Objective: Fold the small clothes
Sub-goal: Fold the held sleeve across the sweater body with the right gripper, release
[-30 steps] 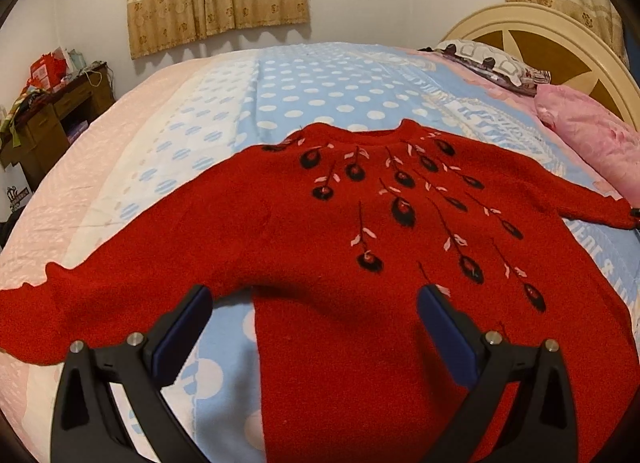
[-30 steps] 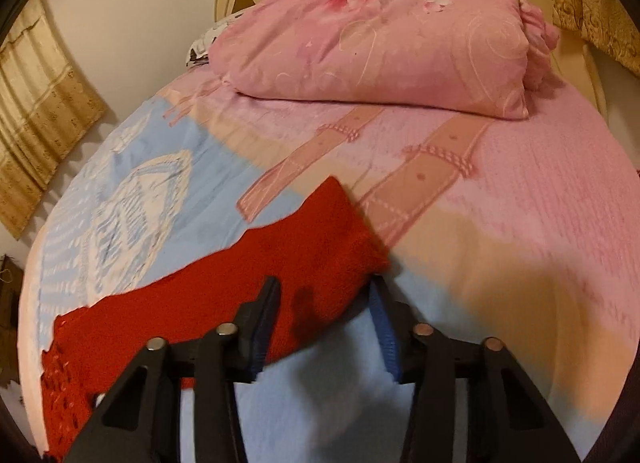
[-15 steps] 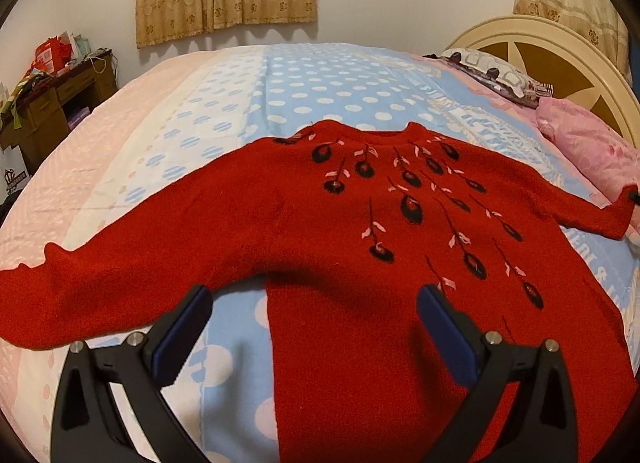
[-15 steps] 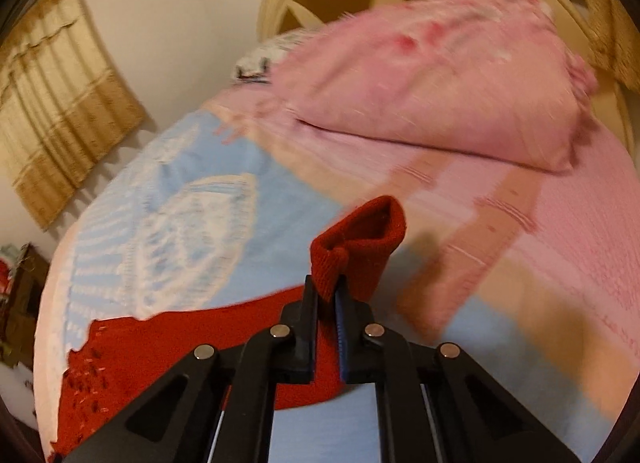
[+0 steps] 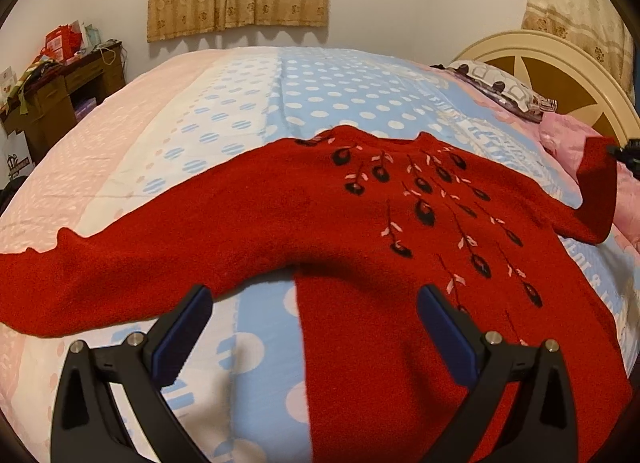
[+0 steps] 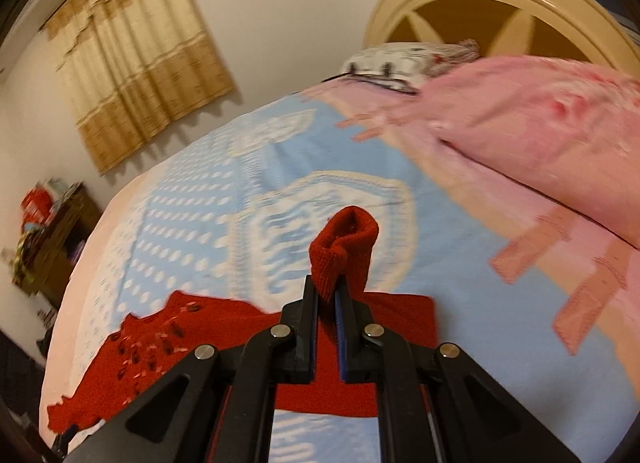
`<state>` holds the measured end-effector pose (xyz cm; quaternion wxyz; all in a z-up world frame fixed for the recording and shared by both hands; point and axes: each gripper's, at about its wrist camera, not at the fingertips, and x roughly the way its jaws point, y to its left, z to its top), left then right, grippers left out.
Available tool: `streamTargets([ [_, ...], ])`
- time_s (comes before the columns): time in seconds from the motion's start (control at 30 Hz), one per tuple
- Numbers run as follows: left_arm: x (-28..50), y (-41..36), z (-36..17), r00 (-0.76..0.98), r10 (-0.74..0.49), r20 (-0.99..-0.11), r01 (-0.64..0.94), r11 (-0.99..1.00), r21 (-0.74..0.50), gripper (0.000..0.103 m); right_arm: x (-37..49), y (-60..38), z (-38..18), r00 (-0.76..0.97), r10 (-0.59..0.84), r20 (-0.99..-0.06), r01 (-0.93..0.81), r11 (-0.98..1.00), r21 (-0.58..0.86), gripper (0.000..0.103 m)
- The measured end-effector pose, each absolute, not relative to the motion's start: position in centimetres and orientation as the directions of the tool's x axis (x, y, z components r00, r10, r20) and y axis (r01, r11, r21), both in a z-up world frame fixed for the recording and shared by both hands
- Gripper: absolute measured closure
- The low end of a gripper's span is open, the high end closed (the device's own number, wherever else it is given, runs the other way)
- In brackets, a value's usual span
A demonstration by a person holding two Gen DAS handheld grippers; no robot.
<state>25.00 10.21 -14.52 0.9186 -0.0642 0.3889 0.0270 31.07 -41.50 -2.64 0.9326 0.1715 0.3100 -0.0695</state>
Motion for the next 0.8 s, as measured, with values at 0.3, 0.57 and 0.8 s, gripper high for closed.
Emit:
streamTargets([
  [0.3,24.2,11.7,-14.5,0.692,0.028,-0.721,-0.128,0.988,-0.085,0.0,33.8,-29.0,-1.3,0.8,0.16,-0.579,0.002,0.963,0.269,0.096],
  [0.57,23.7,13.3,-14.5,0.668,0.021,-0.744,-0.143,0.985,-0.1,0.0,35.0,-20.8,-5.3,0.729,0.3,-0.615,-0.129,0.943,0.307,0.096],
  [0.8,24.1,14.2,-14.3,0.663,-0.028,-0.748,-0.146,0.975,-0.166,0.0,34.4,-16.1,-10.5,0.651,0.348,-0.675,-0.198,0.936,0.291,0.096],
])
